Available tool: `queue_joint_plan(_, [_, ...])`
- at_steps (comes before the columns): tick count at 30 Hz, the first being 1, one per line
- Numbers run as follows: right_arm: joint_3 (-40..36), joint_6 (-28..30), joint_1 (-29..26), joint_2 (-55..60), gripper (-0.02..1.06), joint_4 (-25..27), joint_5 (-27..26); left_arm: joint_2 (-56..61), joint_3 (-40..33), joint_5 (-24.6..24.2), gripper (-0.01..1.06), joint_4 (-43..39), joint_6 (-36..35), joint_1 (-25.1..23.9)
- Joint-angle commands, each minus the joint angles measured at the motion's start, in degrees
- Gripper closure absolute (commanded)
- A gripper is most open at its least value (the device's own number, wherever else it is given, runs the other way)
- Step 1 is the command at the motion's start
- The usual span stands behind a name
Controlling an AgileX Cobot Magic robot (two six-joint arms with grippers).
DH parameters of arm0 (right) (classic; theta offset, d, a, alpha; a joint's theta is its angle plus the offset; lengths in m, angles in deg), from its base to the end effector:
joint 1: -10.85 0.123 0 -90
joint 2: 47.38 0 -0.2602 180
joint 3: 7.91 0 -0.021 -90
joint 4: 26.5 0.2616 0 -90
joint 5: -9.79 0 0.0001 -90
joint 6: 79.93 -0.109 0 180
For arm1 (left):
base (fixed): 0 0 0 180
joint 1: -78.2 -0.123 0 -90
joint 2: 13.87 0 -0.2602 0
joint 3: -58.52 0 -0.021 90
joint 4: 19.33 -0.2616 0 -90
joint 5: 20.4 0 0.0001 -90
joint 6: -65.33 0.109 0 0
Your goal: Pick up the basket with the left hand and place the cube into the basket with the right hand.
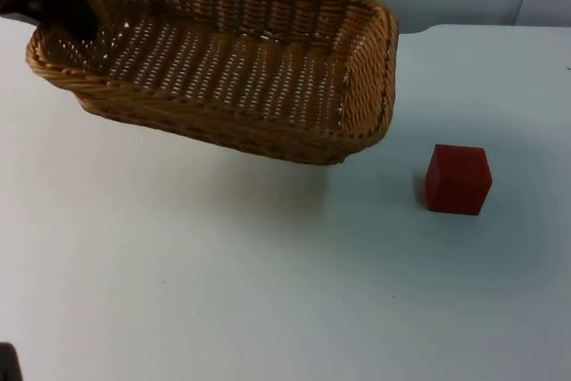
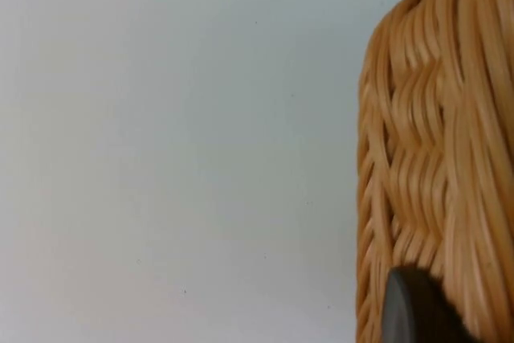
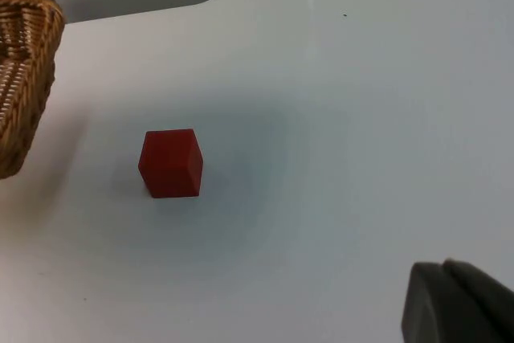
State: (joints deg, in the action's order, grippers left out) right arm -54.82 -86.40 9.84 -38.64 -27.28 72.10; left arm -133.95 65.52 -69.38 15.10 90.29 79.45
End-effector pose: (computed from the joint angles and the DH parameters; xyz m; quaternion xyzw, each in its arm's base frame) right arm 0.0431 -0.0021 0.2763 0.0563 0.8551 0.0178 0.5151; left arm 0.4173 -0.0557 0.1745 0.0610 0.9546 -0.2149 0.1973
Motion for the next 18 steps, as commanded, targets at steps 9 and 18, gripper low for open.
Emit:
queue_joint_plan(9, [-0.2,0.0,0.2,-0.2,1.05,-0.5,-0.6,0.9,0.6,-1.9,1.05,2.8,0.1,-0.2])
queue_joint_plan(18, [-0.2,0.0,0.2,-0.2,1.05,-0.5,-0.6,0.9,0.6,-2.9,1.05,2.6,0.1,-0.2])
